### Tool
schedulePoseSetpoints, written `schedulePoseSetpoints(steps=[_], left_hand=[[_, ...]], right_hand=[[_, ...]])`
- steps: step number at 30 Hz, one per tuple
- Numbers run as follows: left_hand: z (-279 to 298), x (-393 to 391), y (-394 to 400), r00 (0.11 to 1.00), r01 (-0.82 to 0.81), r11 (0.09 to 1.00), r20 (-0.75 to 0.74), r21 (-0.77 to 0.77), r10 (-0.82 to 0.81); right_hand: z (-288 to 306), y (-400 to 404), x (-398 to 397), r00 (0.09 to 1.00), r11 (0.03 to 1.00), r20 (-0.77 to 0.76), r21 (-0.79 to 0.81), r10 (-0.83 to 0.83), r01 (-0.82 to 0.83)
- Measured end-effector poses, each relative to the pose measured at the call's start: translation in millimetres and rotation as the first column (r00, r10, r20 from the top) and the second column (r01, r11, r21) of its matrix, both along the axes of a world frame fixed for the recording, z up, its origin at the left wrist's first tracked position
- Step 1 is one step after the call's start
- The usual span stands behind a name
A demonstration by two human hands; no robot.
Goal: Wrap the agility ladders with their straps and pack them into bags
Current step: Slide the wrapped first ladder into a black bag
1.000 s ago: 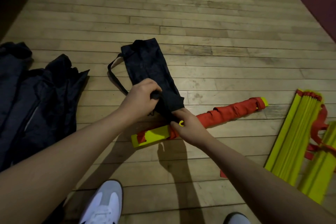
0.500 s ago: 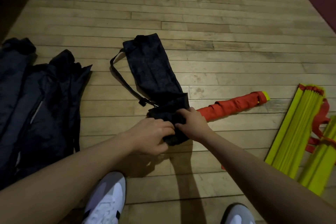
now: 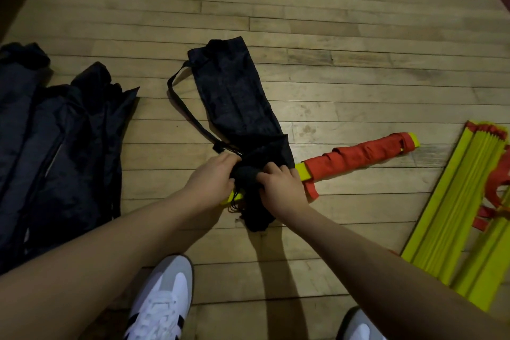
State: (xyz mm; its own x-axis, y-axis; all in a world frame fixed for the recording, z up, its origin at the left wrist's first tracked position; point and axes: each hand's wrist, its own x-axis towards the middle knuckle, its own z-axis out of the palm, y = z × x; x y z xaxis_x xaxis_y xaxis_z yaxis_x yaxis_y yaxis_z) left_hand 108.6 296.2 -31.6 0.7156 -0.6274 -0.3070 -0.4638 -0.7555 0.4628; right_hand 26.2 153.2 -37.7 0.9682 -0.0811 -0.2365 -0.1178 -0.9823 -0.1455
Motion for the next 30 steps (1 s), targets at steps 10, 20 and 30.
schedulePoseSetpoints(steps=[10, 20, 30], left_hand=[[19.5, 4.4, -23.6, 0.961, -0.248, 0.951, -0.166, -0.183, 0.219], [46.8, -3.1, -62.9, 0.885, -0.460, 0.807, -0.264, -0.371, 0.383], [68.6, 23.9, -68.0, 0.969, -0.214, 0.929, 0.052, -0.301, 0.240]], right_hand=[[34.6, -23.6, -4.9, 0.787, 0.606, 0.174, 0.740, -0.591, 0.292], [43.7, -35.2, -25.9, 0.801, 0.700, 0.174, 0.612, -0.573, 0.368], [38.9, -47.3, -29.5, 0.827, 0.540, 0.028, 0.770, -0.561, 0.340]])
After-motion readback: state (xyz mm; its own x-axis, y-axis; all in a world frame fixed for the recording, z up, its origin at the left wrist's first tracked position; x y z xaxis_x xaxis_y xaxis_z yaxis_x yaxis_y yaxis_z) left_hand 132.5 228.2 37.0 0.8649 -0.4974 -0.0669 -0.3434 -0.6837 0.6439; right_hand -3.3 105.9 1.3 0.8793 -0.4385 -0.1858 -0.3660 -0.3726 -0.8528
